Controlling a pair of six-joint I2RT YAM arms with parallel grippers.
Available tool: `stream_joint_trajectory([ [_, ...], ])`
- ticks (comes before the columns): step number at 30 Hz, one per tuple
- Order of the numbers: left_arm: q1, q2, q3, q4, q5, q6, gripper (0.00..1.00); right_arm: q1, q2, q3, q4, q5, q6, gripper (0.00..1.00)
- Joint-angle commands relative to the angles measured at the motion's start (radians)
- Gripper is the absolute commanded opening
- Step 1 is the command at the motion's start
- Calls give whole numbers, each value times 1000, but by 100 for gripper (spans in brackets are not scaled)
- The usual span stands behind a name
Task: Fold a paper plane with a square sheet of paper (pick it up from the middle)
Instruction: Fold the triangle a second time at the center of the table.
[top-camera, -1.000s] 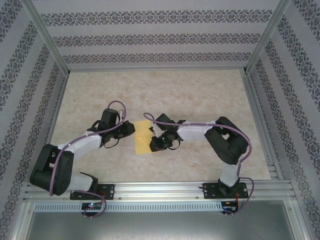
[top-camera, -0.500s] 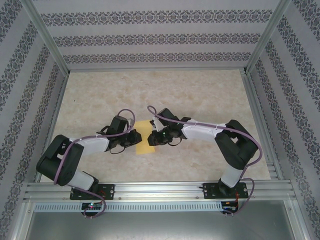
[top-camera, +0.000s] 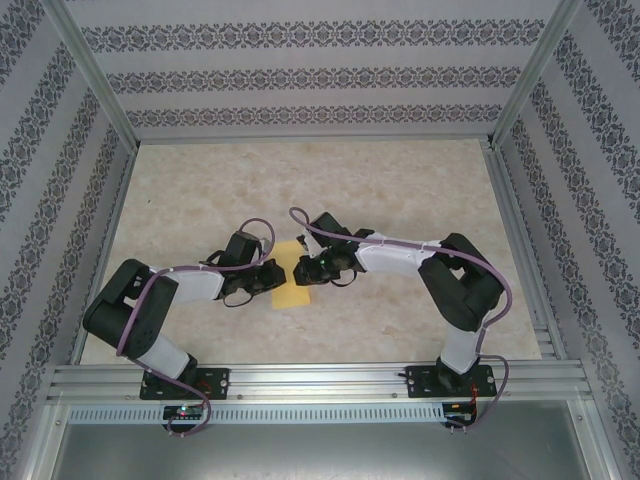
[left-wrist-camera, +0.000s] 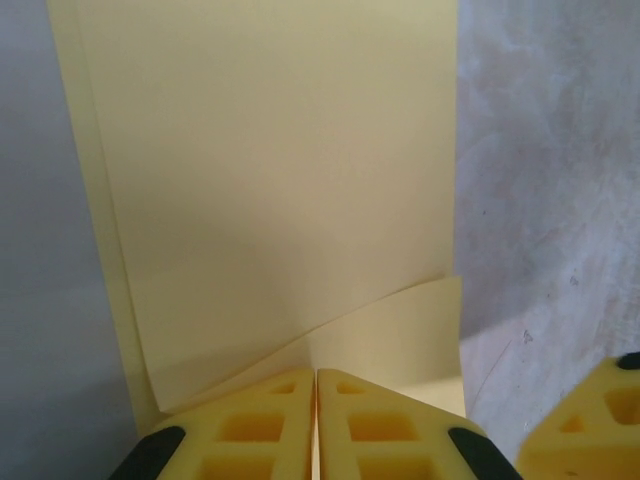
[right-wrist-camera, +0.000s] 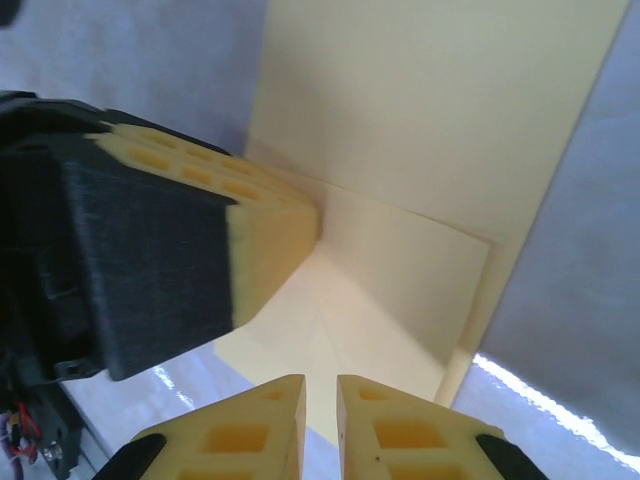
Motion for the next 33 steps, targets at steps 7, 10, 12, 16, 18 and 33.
stream_joint_trajectory([
  [7, -17, 30, 34, 3, -31, -6, 10, 16, 58, 59, -36, 4, -23, 15],
  [10, -17, 30, 34, -1, -33, -3, 10, 22, 81, 72, -42, -1, -28, 14],
  [12, -18, 30, 33, -6, -36, -2, 10, 23, 97, 77, -43, -4, -30, 13],
  [16, -18, 30, 34, -15, -45, 0, 10, 24, 117, 81, -47, -7, -37, 13],
  [18, -17, 30, 34, -21, -52, 0, 10, 24, 121, 77, -55, -10, -46, 13],
  [33, -18, 33, 44, -65, -91, -1, 9, 11, 26, -50, -160, -45, -177, 13],
])
